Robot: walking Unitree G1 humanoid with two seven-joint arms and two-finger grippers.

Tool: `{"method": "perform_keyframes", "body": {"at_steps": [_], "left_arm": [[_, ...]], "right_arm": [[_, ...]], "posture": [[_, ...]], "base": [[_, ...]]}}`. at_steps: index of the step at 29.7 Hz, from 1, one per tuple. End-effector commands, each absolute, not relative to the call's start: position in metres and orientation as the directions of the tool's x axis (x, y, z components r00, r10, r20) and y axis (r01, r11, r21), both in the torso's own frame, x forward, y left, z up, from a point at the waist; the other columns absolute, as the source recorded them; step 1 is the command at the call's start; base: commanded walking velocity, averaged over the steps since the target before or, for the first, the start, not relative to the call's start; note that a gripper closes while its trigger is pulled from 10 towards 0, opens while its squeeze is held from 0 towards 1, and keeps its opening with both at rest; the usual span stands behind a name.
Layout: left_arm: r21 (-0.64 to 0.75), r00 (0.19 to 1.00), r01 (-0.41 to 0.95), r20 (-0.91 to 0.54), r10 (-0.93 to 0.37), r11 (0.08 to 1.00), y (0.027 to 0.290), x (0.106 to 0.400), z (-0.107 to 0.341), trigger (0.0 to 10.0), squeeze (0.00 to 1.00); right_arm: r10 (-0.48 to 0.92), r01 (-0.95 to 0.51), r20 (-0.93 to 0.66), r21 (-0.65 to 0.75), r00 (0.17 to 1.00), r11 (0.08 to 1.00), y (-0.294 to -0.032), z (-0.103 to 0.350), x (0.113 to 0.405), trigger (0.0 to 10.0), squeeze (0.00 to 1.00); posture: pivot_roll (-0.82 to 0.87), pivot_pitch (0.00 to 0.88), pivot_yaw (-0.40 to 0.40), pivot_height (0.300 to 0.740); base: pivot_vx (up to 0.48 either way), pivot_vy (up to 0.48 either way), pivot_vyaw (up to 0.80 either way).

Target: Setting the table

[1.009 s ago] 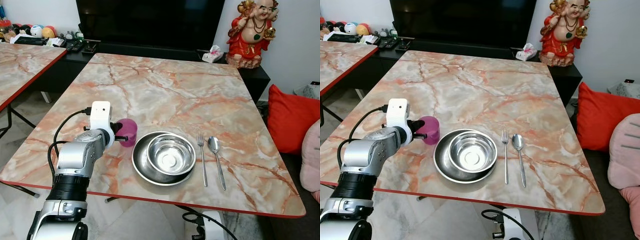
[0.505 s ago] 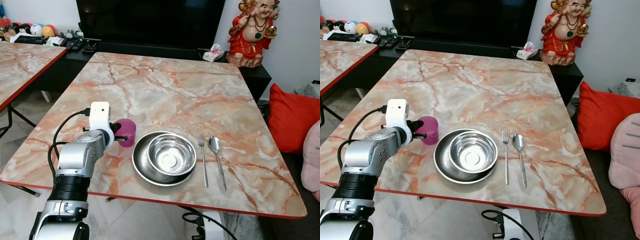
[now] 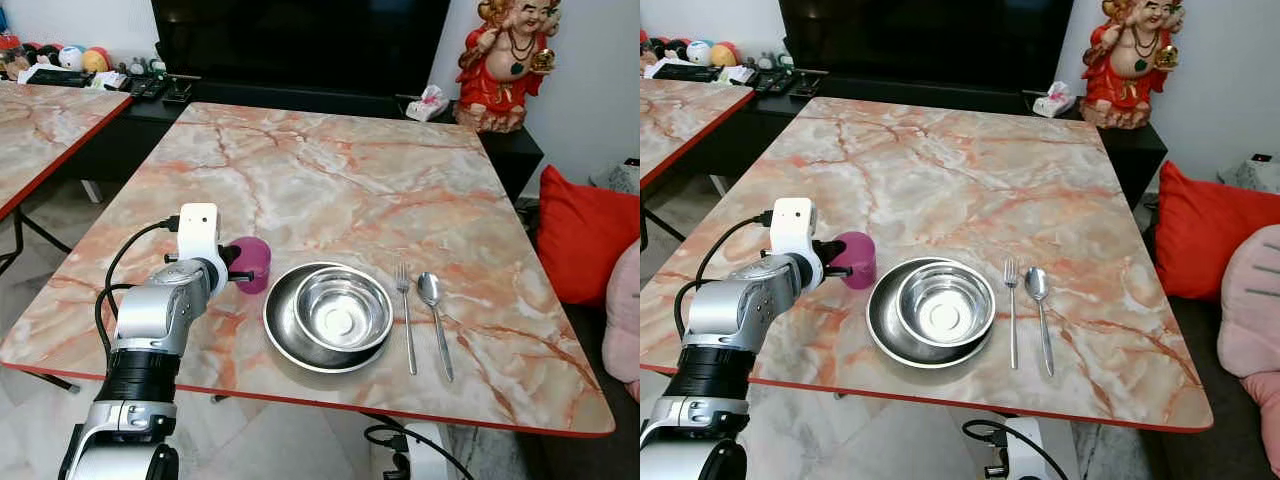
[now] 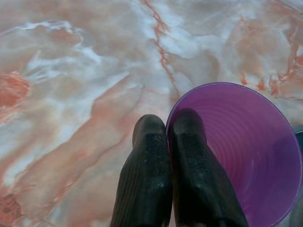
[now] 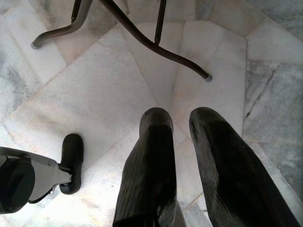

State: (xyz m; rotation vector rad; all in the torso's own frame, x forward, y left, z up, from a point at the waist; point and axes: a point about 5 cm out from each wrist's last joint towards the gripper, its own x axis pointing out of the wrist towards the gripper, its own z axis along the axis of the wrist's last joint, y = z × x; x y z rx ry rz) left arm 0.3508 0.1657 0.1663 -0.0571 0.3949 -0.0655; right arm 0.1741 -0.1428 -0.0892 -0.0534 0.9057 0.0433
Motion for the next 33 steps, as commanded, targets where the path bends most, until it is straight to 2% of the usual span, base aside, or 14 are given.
{"method": "perform_keyframes", "body": {"at_steps": [1,14,15,16,17,28,33], "left_arm": [[-0.075,0.921,0.041,-0.385,-0.067,0.996,0.165,0.351,0.165,10.0,1.0],[-0.089,0.923,0.027,-0.379,-0.059,0.996,0.167,0.352,0.166,10.0,0.99],[-0.09,0.926,0.025,-0.373,-0.057,0.996,0.167,0.352,0.167,10.0,0.89],[-0.09,0.932,0.028,-0.357,-0.059,0.996,0.167,0.353,0.169,10.0,0.13],[-0.09,0.934,0.033,-0.352,-0.063,0.995,0.167,0.353,0.17,10.0,0.0],[-0.104,0.945,0.058,-0.314,-0.088,0.993,0.162,0.354,0.174,10.0,0.0],[-0.068,0.961,0.073,-0.262,-0.088,0.995,0.163,0.355,0.183,10.0,0.0]], "right_arm": [[0.007,-0.051,-0.792,-0.03,0.611,0.998,-0.145,-0.09,0.172,10.0,0.0],[0.01,-0.055,-0.791,-0.029,0.612,0.998,-0.145,-0.09,0.173,10.0,0.0],[0.01,-0.054,-0.791,-0.029,0.612,0.998,-0.145,-0.09,0.173,10.0,0.0],[0.011,-0.054,-0.791,-0.029,0.612,0.998,-0.145,-0.09,0.173,10.0,0.0],[0.011,-0.054,-0.791,-0.029,0.612,0.998,-0.145,-0.09,0.173,10.0,0.0],[0.012,-0.056,-0.79,-0.028,0.613,0.998,-0.145,-0.089,0.174,10.0,0.0],[0.013,-0.055,-0.791,-0.026,0.611,0.998,-0.145,-0.09,0.174,10.0,0.0]], "posture": [[0.14,0.0,-0.059,0.74],[0.14,0.0,-0.059,0.74],[0.14,0.0,-0.059,0.74],[0.14,0.0,-0.06,0.74],[0.14,0.0,-0.06,0.74],[0.14,0.0,-0.058,0.74],[0.15,0.0,-0.059,0.74]], "base": [[0.0,0.0,0.0],[0.0,0.0,0.0],[0.0,0.0,0.0],[0.0,0.0,0.0],[0.0,0.0,0.0],[0.0,0.0,0.0],[0.0,0.0,0.0]]}}
